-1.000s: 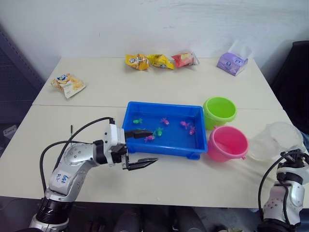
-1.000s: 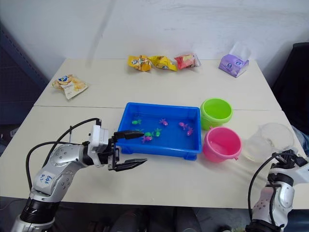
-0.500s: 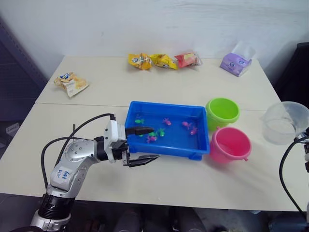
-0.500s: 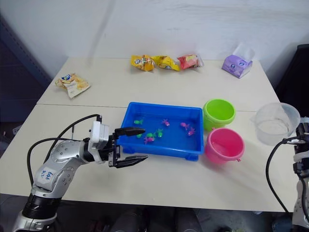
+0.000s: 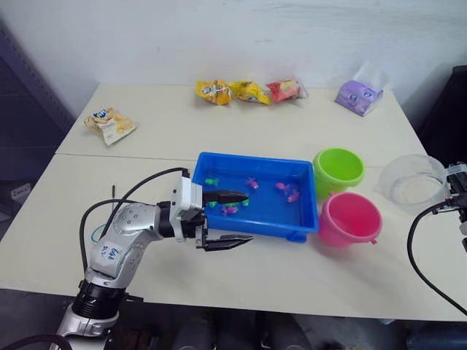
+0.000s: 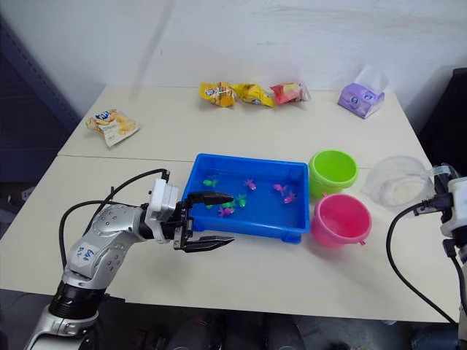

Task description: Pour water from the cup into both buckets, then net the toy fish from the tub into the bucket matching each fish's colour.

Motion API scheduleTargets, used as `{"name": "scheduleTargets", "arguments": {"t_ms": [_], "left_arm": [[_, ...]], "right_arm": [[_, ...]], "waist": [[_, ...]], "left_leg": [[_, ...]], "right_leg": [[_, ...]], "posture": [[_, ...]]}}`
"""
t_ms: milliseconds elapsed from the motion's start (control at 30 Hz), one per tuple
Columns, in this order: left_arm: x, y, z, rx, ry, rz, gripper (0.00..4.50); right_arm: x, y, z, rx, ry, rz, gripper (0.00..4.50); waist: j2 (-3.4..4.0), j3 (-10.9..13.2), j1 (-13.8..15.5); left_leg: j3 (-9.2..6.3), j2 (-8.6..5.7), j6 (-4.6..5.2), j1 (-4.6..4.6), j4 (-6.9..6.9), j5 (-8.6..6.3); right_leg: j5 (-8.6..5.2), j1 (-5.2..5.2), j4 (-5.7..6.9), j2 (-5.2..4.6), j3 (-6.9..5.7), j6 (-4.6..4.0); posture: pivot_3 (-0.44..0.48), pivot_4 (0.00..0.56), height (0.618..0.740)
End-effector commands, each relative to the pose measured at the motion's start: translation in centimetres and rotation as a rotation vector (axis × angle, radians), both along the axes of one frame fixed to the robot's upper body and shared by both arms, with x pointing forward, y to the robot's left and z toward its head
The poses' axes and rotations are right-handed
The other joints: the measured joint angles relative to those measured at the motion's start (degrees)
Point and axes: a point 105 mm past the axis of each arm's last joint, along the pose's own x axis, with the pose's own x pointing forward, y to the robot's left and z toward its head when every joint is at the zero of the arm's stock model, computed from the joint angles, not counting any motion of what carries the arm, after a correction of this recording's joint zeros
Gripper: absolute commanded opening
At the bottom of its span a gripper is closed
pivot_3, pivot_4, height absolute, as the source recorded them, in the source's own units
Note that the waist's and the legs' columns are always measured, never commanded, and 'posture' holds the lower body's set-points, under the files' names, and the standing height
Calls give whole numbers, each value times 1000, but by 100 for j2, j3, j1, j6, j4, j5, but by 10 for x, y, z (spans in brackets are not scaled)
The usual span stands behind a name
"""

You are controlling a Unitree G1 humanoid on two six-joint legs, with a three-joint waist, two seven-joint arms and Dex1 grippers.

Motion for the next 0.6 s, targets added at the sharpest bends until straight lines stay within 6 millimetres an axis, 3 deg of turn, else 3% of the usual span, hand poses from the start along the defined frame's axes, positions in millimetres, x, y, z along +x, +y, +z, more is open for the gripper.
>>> {"name": "scheduleTargets", "arguments": {"t_ms": [33, 600], "left_arm": [[-3, -2, 9, -48, -37, -28, 4500], [0, -9, -2, -49, -69, -22, 4500]], "right_arm": [[-3, 14, 19, -143, -45, 53, 58], [-11, 32, 5, -446, -43, 83, 58]], "waist": [[-2, 1, 2], [-10, 6, -1]], "left_leg": [[0, 0, 0, 0, 0, 0], [0, 0, -10, 2, 1, 7]], "right_leg": [[0, 0, -1, 0, 0, 0], [0, 4, -2, 4, -1, 1]], "posture": [[0, 150, 740], [0, 150, 740]]}}
